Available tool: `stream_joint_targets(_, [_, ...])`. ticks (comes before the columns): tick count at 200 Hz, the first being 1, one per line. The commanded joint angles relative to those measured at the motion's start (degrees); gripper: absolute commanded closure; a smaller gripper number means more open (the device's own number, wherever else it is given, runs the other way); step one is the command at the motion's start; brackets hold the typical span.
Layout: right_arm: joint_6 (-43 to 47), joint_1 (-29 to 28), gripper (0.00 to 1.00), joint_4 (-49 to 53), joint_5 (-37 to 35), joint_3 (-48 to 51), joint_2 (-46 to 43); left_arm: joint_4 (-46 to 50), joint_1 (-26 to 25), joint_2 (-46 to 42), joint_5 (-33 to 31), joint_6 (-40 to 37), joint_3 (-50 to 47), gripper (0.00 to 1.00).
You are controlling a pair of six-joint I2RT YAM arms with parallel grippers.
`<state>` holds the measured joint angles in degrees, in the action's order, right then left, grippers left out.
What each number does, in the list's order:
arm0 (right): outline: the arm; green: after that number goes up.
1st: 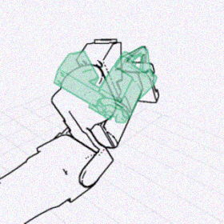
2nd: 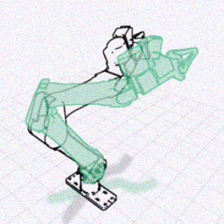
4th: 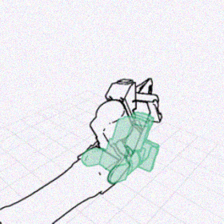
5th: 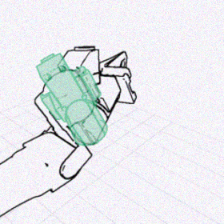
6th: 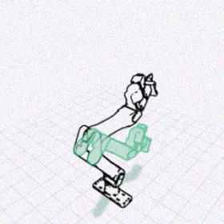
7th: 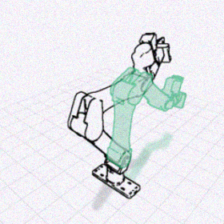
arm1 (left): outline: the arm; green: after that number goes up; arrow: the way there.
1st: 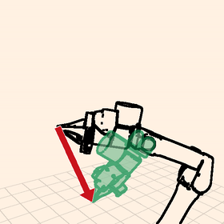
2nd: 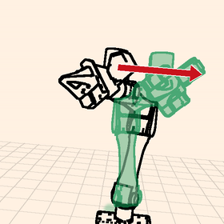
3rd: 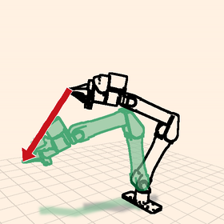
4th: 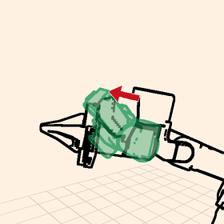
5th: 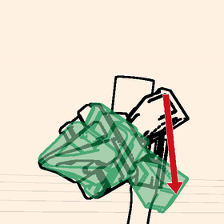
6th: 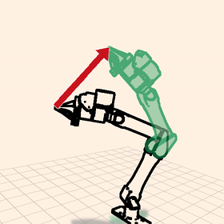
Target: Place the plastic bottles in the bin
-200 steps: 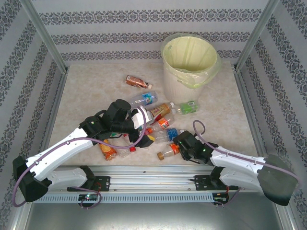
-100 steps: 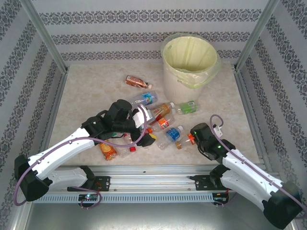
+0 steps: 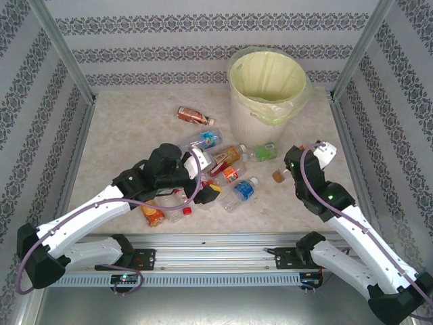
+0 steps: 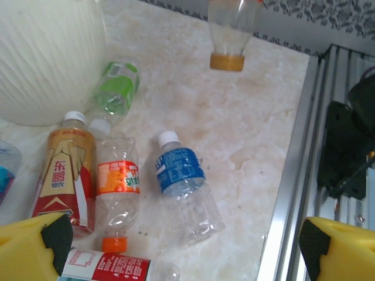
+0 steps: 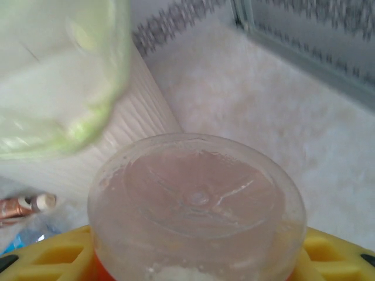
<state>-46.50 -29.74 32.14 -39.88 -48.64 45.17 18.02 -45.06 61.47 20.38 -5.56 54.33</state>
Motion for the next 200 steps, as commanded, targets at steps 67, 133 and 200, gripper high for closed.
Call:
stream_joint_targets(67, [40.95,-1.48,0.44,-17.93,-4.93,-19.74,11.92,-26.72,4.03,-13.5,-3.88,11.46,-11.33,0.0])
stream_joint_targets(133, [47.89,1.88,0.44,-16.59,7.92,-37.53,24.92,-28.3,4.92,-15.04,-10.79,13.38,-12.52,0.0])
stream_joint_targets(200, [46.22,8.36,0.43,-4.09,21.53,-58.9,43.35,-27.57,5.16,-17.02,-19.74,10.69,-13.26,0.0])
